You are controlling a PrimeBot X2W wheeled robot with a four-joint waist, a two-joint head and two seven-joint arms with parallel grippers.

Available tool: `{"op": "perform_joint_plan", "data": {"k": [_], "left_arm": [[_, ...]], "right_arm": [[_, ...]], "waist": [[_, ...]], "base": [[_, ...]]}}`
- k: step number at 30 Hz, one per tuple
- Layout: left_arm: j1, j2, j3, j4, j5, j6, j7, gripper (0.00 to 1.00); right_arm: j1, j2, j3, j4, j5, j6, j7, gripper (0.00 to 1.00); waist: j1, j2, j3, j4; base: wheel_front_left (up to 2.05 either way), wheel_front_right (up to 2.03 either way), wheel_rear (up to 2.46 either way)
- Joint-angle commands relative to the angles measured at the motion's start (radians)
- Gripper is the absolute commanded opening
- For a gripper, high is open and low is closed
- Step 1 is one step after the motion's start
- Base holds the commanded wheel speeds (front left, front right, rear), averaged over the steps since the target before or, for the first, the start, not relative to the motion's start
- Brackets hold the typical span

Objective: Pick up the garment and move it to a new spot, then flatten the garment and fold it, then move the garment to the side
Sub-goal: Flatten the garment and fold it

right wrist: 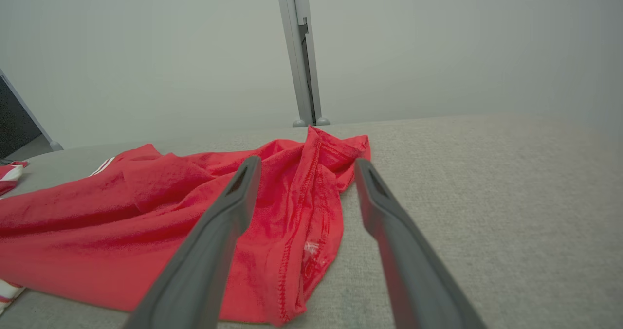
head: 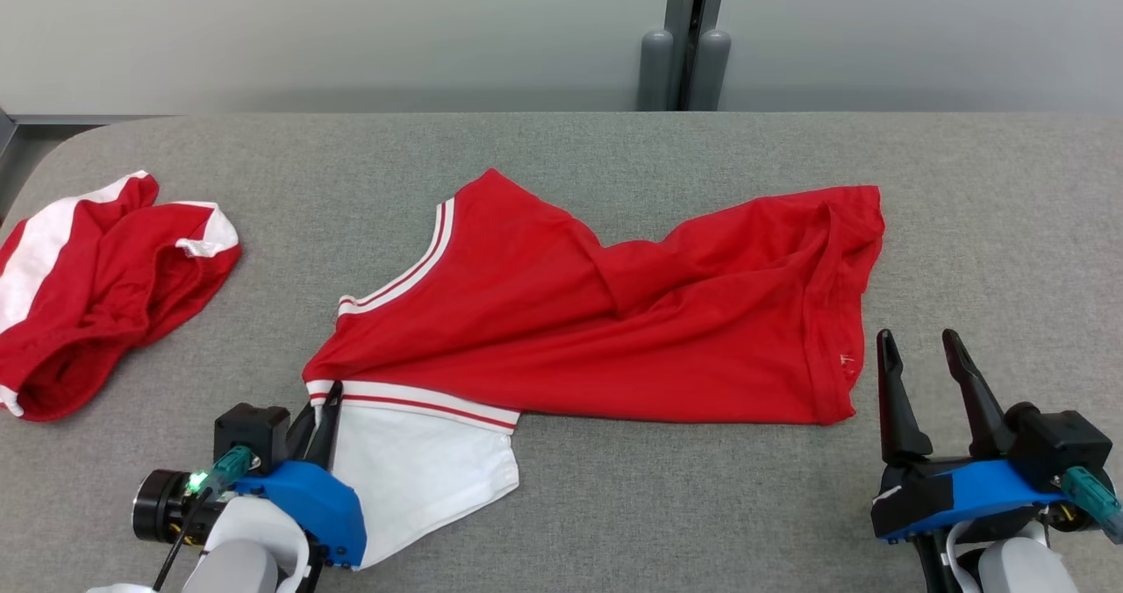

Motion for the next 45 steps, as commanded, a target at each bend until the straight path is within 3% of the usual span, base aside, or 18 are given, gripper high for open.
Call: {"op": "perform_joint_plan", "data": {"k": [1, 2, 3, 4, 5, 14, 24, 33, 45], "left_arm": [[0.030, 0.018, 0.013, -0.034, -0.010, 0.008, 0.012, 0.00], [0.039, 0.024, 0.016, -0.048, -0.015, 0.010, 0.018, 0.00], [0.049, 0.026, 0.017, -0.064, -0.017, 0.016, 0.025, 0.09], [0.056, 0.025, 0.016, -0.078, -0.017, 0.021, 0.024, 0.70], [0.063, 0.022, 0.017, -0.090, -0.021, 0.026, 0.023, 1.00], [0.090, 0.011, 0.028, -0.209, 0.010, 0.089, -0.093, 1.00], [0.142, -0.027, 0.141, -0.435, 0.081, 0.147, -0.132, 1.00], [0.210, -0.080, 0.260, -0.550, 0.152, 0.121, -0.132, 1.00], [0.241, -0.137, 0.348, -0.508, 0.221, 0.063, -0.132, 1.00]], "right_arm": [[0.015, 0.000, -0.004, 0.006, -0.005, 0.000, -0.003, 1.00], [0.015, 0.000, -0.003, 0.010, -0.006, 0.000, -0.003, 1.00], [0.014, 0.000, -0.002, 0.013, -0.005, 0.000, -0.003, 1.00], [0.014, 0.000, 0.001, 0.017, -0.003, 0.000, -0.003, 1.00], [0.013, 0.000, 0.003, 0.020, -0.001, 0.000, -0.003, 1.00], [0.005, -0.002, 0.003, 0.028, -0.006, 0.000, -0.003, 1.00], [0.007, -0.012, 0.008, 0.028, -0.001, 0.000, -0.003, 1.00], [0.017, -0.017, 0.000, 0.035, -0.006, 0.000, -0.001, 1.00], [-0.002, -0.052, 0.072, 0.104, -0.026, 0.000, 0.060, 1.00]], "waist": [[0.0000, -0.0001, 0.000, 0.002], [0.0000, -0.0001, 0.000, 0.003], [0.0000, -0.0001, 0.000, 0.002], [0.0000, -0.0001, -0.001, 0.001], [0.0000, -0.0001, -0.001, 0.000], [0.0000, -0.0001, -0.014, -0.012], [0.0000, -0.0001, -0.022, -0.020], [0.0000, -0.0001, -0.024, -0.028], [0.0000, -0.0001, -0.017, -0.014]], "base": [[0.00, 0.00, 0.00], [0.00, 0.00, 0.00], [0.00, 0.00, 0.00], [0.00, 0.00, 0.00], [0.00, 0.00, 0.00], [0.00, 0.00, 0.00], [0.00, 0.00, 0.00], [0.00, 0.00, 0.00], [0.00, 0.00, 0.00]]}}
